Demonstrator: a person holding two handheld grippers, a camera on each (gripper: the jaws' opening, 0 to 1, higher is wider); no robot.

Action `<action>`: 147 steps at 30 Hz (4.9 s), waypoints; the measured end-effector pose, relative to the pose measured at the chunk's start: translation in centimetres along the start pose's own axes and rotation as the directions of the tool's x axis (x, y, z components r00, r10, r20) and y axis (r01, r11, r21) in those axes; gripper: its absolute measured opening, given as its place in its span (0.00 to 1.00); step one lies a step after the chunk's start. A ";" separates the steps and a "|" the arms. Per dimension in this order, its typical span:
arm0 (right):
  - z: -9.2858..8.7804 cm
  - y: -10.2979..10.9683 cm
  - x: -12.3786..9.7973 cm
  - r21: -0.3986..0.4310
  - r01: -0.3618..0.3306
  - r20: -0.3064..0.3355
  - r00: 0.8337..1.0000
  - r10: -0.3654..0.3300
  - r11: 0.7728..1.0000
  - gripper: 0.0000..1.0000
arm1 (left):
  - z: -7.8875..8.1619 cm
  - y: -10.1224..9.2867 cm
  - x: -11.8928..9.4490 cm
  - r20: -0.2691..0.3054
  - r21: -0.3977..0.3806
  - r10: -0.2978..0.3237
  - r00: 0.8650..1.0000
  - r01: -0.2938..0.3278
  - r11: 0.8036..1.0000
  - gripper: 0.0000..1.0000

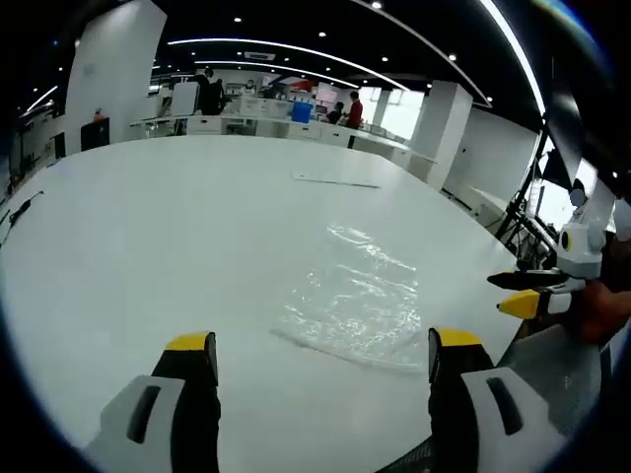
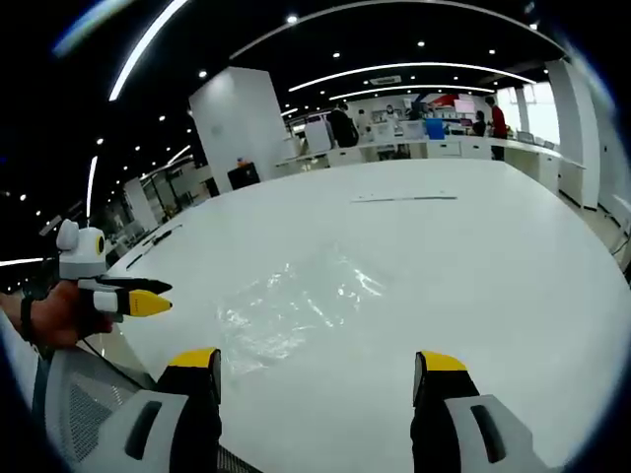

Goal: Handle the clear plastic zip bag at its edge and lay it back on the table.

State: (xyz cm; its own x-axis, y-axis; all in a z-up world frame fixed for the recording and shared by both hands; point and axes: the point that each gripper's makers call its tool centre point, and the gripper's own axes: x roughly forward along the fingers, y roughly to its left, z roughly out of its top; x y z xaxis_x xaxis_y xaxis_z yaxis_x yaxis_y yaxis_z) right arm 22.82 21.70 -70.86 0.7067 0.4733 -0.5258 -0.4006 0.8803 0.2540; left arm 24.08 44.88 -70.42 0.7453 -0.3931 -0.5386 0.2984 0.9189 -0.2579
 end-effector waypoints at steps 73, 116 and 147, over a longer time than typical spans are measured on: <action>-0.3 1.1 0.6 -0.013 -0.041 -0.025 0.999 0.041 0.999 0.79 | -0.2 0.3 -0.1 -0.009 -0.001 0.008 1.000 -0.008 1.000 0.86; -1.7 6.5 5.4 -0.163 -0.219 -0.159 0.968 0.193 0.962 0.77 | -0.3 0.8 -0.2 -0.007 -0.018 0.012 1.000 -0.012 1.000 0.85; -1.9 9.5 9.4 -0.272 -0.305 -0.252 0.938 0.238 0.913 0.73 | -0.1 0.3 -0.4 -0.001 -0.025 0.006 1.000 -0.006 1.000 0.84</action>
State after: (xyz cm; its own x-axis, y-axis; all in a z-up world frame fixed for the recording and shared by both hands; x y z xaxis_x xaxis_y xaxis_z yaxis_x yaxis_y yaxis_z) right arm 24.61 34.43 -74.92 0.4206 0.6459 -0.6371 -0.7395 0.6509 0.1716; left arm 23.85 45.30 -70.40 0.7464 -0.3874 -0.5411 0.2786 0.9203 -0.2746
